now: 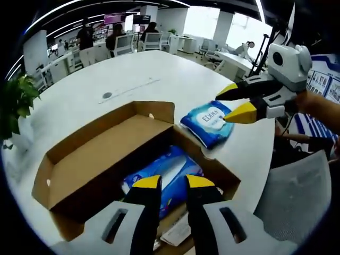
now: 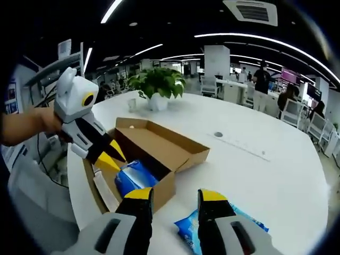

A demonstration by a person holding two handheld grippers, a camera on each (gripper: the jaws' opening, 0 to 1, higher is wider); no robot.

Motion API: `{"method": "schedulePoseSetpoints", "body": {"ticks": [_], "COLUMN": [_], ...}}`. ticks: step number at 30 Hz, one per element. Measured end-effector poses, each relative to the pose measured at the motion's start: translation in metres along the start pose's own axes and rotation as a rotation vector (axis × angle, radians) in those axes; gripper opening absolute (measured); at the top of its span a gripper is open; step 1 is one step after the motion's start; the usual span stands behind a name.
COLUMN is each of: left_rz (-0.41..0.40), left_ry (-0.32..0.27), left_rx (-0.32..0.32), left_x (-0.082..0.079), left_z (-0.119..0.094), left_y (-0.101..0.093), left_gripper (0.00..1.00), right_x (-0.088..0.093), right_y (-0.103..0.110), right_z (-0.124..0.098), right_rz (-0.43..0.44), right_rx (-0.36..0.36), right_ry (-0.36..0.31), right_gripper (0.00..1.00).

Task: Operate the shoe box by opening the lid, removing the specified soft item, and placing it in the target area until the item is outside and the box remains undamaged.

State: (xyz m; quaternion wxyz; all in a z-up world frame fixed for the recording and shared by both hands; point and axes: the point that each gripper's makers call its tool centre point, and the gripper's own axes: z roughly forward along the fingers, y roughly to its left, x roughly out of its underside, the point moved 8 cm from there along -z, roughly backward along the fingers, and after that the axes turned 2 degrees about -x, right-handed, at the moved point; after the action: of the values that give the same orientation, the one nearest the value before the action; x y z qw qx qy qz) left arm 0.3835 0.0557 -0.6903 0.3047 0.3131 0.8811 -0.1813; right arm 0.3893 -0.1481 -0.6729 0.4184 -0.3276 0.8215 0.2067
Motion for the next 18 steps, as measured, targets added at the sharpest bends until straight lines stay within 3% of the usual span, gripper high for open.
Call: {"method": "schedulePoseSetpoints", "body": {"ticks": [18], "left_rz": [0.06], "left_ry": [0.013], "left_rx": [0.054], "left_x": [0.017], "left_z": [0.002], "left_y": [0.009], "left_gripper": [0.16], "right_x": [-0.014], "right_y": [0.029], "right_z": [0.042], "right_rz": [-0.096], "right_rx": [-0.1], "right_ry": [0.01], "right_gripper": [0.23]}}
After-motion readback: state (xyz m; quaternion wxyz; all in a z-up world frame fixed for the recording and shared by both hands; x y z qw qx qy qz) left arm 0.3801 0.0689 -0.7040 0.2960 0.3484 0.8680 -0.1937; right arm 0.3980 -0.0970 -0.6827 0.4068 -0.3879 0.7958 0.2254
